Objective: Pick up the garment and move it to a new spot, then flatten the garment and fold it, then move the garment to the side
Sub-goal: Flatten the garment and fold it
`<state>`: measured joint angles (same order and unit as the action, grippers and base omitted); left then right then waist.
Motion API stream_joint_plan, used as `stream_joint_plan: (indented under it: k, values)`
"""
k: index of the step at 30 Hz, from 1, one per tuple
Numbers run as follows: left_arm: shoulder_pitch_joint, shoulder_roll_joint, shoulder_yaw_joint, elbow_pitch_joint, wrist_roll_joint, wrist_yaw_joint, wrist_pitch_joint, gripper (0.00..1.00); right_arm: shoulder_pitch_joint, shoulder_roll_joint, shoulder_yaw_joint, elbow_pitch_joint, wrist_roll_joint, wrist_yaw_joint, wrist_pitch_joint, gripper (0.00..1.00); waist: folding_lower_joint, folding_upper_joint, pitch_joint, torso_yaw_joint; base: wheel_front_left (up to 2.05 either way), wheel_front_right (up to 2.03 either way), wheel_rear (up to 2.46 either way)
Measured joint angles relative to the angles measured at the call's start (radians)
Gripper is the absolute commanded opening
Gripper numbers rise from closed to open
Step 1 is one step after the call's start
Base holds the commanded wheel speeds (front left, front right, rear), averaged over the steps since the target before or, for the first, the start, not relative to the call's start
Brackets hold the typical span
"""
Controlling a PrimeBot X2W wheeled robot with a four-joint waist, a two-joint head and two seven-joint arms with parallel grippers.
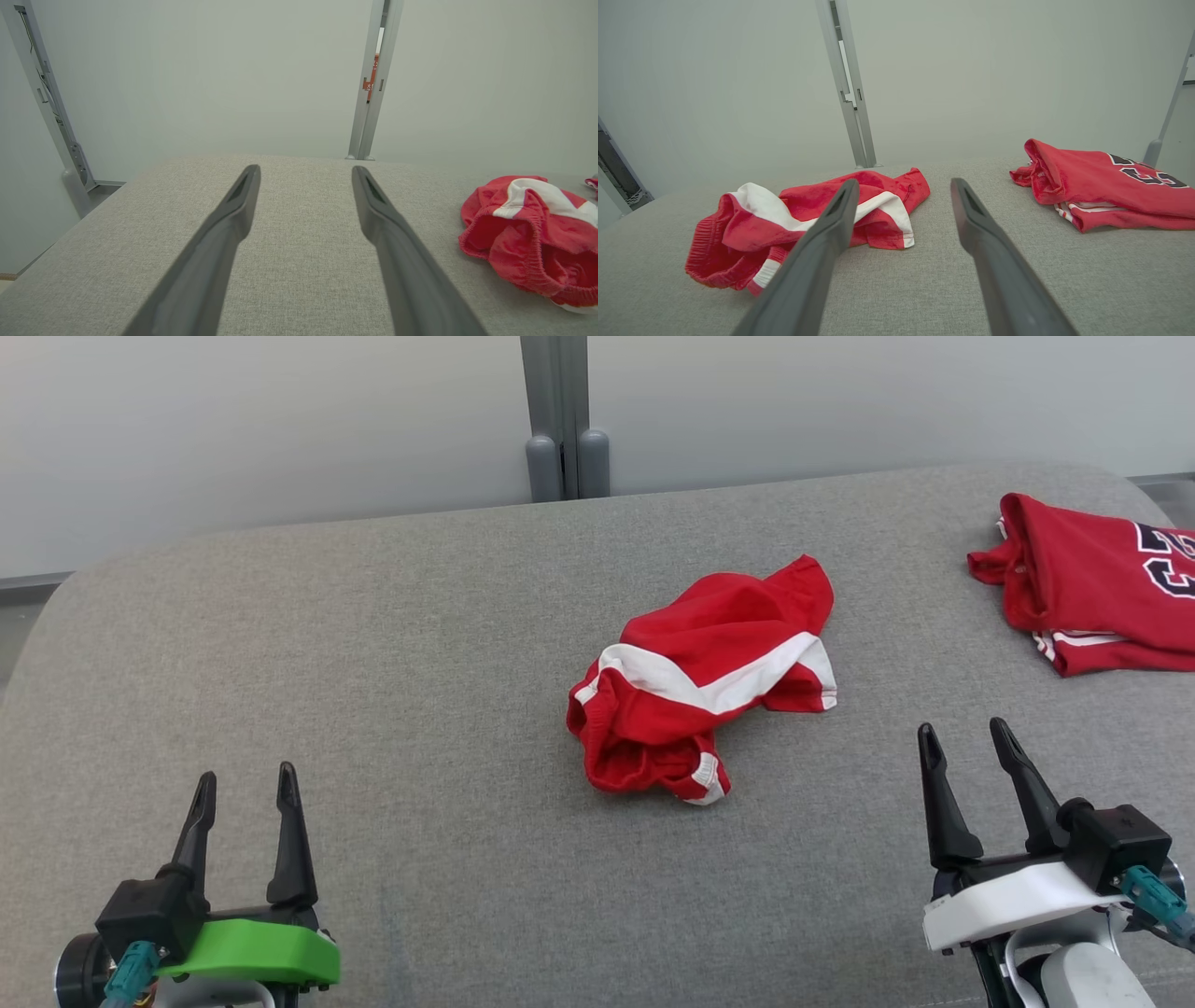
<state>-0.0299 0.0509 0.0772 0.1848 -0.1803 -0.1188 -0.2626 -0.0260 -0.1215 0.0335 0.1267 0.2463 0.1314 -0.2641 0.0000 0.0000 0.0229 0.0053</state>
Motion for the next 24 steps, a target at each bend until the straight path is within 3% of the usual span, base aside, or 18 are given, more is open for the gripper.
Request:
stream_joint_plan:
  k: [9,24]
  values:
    - [-0.004,0.000,-0.075,0.002,-0.007,0.000,0.000,1.00,0.000,-0.002,0.005,0.002,0.000,0.000,0.000,1.00,0.0000,0.0000,0.002,-0.009,0.00,0.00,0.00]
    - [-0.208,-0.002,-0.489,0.099,-0.053,0.008,-0.001,1.00,-0.055,-0.006,0.017,-0.008,0.017,0.000,0.000,1.00,0.0000,0.0000,0.086,-0.074,0.00,0.00,0.00]
